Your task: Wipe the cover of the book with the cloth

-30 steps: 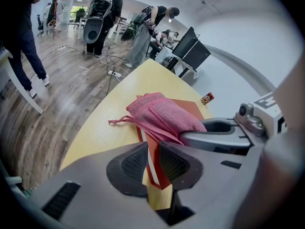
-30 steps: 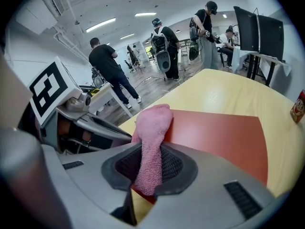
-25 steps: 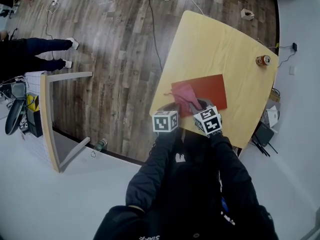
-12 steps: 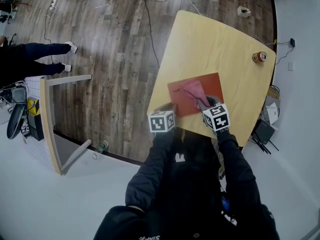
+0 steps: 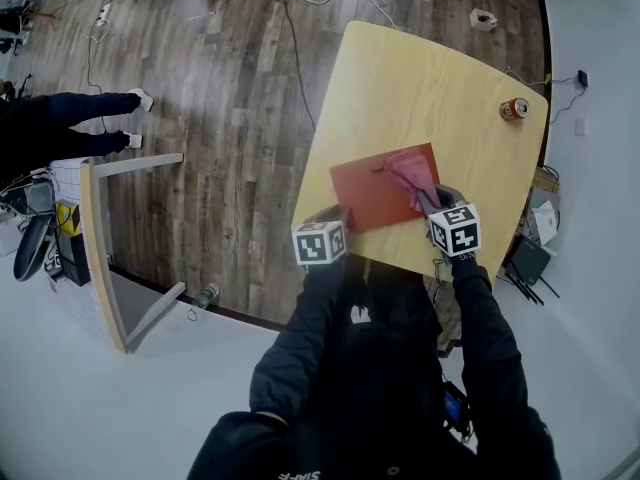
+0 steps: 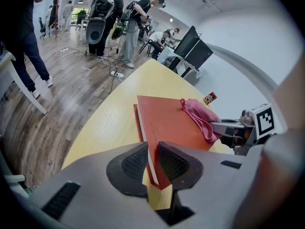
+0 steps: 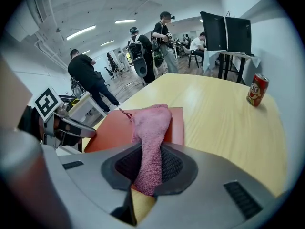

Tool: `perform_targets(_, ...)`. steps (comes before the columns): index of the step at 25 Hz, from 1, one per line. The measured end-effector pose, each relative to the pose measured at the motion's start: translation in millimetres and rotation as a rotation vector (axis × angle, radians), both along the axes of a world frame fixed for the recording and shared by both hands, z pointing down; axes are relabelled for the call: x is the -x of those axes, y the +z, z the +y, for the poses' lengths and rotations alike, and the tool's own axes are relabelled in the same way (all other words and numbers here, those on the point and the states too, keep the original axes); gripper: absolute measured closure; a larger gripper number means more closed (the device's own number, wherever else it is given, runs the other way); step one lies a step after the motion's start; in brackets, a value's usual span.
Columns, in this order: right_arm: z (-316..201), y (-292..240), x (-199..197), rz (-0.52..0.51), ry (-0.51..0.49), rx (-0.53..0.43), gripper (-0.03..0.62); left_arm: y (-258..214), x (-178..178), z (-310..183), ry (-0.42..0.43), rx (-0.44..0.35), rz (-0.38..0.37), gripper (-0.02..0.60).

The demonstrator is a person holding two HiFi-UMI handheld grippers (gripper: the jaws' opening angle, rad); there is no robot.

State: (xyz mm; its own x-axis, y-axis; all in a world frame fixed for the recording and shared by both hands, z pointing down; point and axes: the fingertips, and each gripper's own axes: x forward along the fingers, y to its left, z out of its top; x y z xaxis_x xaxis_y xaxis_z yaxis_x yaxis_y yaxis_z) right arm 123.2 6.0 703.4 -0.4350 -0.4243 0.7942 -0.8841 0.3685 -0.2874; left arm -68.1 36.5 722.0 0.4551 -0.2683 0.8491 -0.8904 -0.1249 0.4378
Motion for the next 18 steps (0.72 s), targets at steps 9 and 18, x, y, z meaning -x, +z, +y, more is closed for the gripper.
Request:
perform_targets(9,1,-4,-33,0.029,0.055,-0.008,0.510,1,0,1,0.000,0.004,-0.007,0.494)
perform_targets(18,6,-47,12,-0.071,0.036,-0.081,0.510,1,0,1,0.010,0.011,-0.002,0.494)
